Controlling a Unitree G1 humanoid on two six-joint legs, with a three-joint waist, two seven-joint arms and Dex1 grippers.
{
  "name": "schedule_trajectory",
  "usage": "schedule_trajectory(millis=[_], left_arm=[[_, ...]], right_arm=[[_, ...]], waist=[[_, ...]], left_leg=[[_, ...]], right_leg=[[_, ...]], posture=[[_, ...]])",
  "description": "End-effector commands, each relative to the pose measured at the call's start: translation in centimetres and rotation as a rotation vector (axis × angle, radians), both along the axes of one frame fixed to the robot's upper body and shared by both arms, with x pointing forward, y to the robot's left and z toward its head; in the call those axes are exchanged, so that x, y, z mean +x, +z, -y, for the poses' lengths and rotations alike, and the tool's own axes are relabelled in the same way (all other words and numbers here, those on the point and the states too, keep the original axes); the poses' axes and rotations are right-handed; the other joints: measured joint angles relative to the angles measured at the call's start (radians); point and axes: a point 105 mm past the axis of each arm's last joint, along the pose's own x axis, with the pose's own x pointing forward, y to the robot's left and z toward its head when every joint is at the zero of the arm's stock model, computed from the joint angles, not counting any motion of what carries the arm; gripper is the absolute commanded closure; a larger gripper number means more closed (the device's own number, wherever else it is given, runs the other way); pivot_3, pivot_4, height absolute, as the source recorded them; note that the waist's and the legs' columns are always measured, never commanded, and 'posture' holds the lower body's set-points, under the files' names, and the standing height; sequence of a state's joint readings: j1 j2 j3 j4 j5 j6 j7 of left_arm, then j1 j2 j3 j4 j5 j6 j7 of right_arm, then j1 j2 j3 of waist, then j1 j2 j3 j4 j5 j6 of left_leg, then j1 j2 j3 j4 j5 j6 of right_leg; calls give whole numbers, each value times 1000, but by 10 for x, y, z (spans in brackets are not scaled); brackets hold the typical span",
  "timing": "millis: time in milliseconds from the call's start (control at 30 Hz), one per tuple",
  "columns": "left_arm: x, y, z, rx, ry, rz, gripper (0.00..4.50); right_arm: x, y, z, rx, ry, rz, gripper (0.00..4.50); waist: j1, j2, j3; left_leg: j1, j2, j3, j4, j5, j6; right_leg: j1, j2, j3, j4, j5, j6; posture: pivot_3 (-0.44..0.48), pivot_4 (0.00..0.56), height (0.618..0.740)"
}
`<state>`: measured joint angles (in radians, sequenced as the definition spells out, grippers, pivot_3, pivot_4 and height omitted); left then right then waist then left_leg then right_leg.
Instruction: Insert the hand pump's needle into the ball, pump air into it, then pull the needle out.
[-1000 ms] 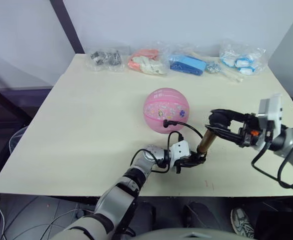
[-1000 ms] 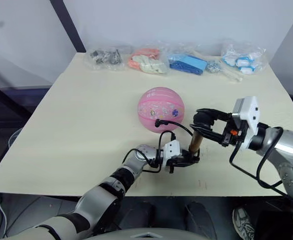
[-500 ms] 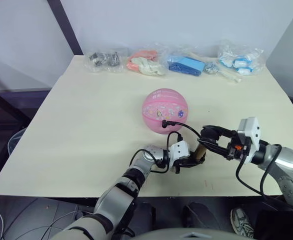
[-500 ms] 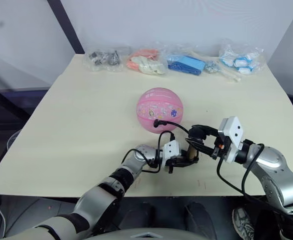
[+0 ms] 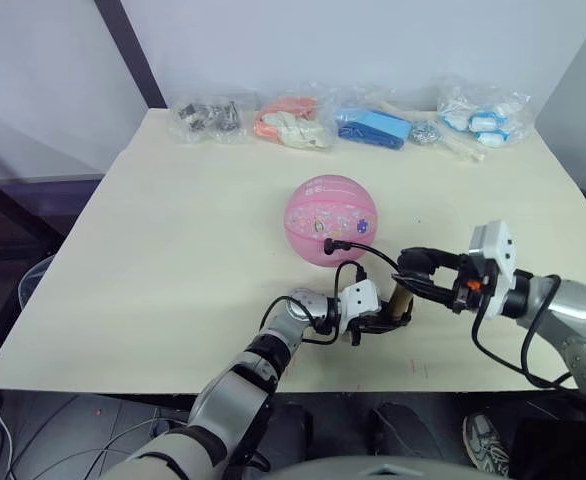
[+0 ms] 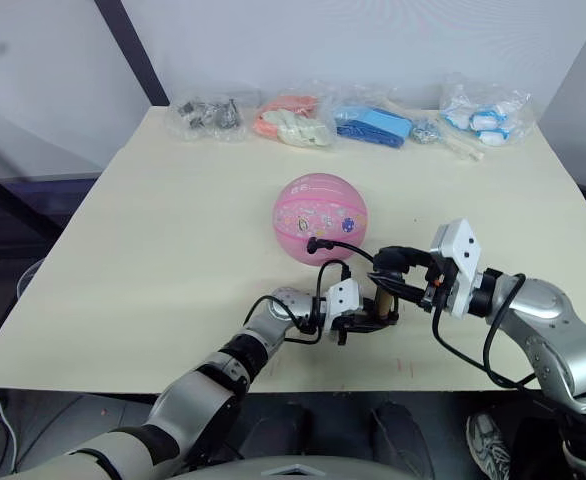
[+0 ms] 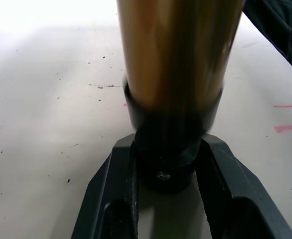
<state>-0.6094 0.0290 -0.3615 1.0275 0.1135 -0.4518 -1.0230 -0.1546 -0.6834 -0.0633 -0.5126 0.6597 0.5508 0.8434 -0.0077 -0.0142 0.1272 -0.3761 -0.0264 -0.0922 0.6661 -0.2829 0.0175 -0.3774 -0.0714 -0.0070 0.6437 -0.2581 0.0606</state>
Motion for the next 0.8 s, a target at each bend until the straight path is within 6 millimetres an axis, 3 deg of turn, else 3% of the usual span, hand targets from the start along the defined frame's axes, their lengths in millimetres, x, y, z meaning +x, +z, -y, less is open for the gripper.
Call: schedule_trajectory(millis=[33,800], left_arm=[[-19,-40,-18,140,3,-126,3371],[-19,-40,-17,144,5,-130,3371]], right_arm=[[-2,38,3,2,19,147,2540],[1,138,33,-71,-50,366,2540]], waist=[[0,0,1],[3,4,11]], left_leg=[[0,0,0,0,0,0],[-3,0,0,1,0,0]], right_leg=[[0,0,0,0,0,0],[-1,-2,0,0,0,0]], posture=[[0,150,740],[0,150,740]])
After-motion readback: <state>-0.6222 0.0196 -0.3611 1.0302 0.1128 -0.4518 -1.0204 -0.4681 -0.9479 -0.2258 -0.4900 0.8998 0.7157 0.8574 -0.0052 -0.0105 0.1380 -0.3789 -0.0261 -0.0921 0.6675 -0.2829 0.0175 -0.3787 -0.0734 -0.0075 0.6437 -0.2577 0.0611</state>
